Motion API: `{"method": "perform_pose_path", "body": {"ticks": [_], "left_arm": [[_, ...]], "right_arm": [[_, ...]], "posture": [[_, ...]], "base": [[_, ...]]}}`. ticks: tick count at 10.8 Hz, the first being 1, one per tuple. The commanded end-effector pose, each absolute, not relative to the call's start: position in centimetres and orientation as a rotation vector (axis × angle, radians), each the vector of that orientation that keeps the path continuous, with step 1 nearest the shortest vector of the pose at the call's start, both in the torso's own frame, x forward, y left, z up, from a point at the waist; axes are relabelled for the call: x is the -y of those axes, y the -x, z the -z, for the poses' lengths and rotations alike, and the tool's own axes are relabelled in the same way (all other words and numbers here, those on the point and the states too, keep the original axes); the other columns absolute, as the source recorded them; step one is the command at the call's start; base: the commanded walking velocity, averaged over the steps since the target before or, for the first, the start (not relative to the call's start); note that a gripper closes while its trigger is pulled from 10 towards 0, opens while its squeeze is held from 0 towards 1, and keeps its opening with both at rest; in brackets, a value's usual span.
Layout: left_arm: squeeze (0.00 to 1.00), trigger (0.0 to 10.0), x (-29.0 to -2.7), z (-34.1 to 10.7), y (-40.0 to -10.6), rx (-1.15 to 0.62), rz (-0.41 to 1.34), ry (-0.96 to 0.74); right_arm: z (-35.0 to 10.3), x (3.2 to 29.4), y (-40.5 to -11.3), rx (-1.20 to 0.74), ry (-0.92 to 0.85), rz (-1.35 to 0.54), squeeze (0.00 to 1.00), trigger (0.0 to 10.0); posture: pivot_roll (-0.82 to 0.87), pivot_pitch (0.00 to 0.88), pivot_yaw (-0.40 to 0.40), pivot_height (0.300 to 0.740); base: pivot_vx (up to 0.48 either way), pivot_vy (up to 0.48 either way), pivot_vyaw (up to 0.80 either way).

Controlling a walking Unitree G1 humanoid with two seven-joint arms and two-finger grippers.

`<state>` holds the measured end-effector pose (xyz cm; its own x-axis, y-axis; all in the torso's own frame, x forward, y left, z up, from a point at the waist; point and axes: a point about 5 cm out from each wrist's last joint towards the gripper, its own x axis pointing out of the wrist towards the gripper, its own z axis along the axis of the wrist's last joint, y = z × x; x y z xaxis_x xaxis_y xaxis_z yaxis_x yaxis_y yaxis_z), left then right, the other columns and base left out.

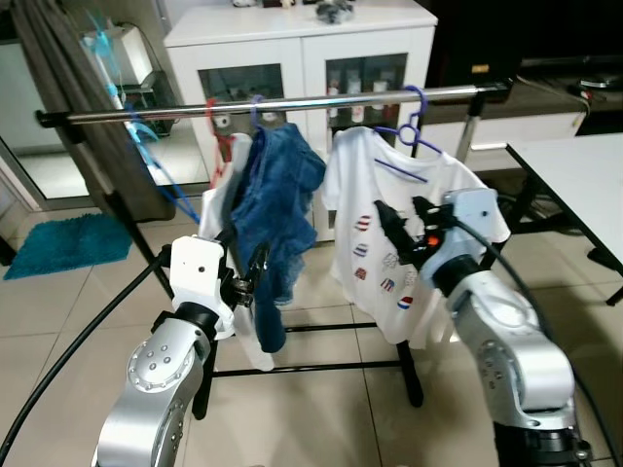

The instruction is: Hang hanger

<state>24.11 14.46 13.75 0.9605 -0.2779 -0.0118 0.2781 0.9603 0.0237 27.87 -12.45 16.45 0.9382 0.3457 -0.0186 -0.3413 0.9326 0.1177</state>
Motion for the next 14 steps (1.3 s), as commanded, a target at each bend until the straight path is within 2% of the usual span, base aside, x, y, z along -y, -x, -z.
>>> {"method": "perform_pose_path", "body": {"ticks": [1, 5, 6, 8, 14], "left_arm": [[0.0, 10.0, -14.7, -14.4, -24.4, 0.016, 0.276, -0.029], [0.0, 10.0, -14.9, -14.4, -24.3, 0.008, 0.267, -0.038], [0.0, 10.0, -15.0, -14.4, -24.2, 0.008, 0.268, -0.03], [0.0, 10.0, -15.1, -14.6, -24.2, 0.014, 0.278, -0.028], [0.0, 10.0, -15.2, -14.7, -24.3, 0.014, 0.307, -0.041]], "right_arm": [[-16.1, 12.1, -27.7, -0.053, -0.104, -0.361, 0.0, 10.0], [-15.9, 11.7, -27.7, -0.059, -0.074, -0.39, 0.0, 10.0], [-15.7, 11.5, -27.5, -0.06, -0.027, -0.414, 0.0, 10.0], [-15.3, 11.6, -27.5, -0.07, -0.075, -0.378, 0.0, 10.0], [-14.8, 12.2, -27.7, -0.084, -0.083, -0.308, 0.0, 10.0]], "posture": [[-0.06, 0.0, 0.097, 0.74], [-0.06, 0.0, 0.097, 0.74], [-0.06, 0.0, 0.101, 0.74], [-0.06, 0.0, 0.11, 0.74], [-0.06, 0.0, 0.128, 0.74]], "base": [[0.0, 0.0, 0.0], [0.0, 0.0, 0.0], [0.0, 0.0, 0.8], [0.0, 0.0, 0.23], [0.0, 0.448, 0.0]]}}
